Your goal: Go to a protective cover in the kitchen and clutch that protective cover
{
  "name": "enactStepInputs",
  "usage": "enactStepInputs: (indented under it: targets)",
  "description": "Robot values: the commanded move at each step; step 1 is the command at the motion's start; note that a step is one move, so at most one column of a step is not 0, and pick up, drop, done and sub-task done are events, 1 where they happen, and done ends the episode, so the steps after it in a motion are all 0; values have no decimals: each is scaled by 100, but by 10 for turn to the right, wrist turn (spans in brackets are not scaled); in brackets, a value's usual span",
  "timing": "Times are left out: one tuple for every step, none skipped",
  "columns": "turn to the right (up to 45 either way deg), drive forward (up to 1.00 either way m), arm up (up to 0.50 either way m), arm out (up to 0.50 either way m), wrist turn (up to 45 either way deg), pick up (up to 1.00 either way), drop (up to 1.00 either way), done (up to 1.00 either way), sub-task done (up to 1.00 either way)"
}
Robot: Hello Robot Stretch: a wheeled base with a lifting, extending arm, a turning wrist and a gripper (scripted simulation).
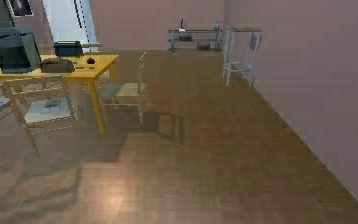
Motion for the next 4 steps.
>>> enactStepInputs:
  targets:
    - [0,5,0,0,0,0,0,0,0]
    - [-450,0,0,0,0,0,0,0,0]
    - [-420,0,0,0,0,0,0,0,0]
    - [0,100,0,0,0,0,0,0,0]
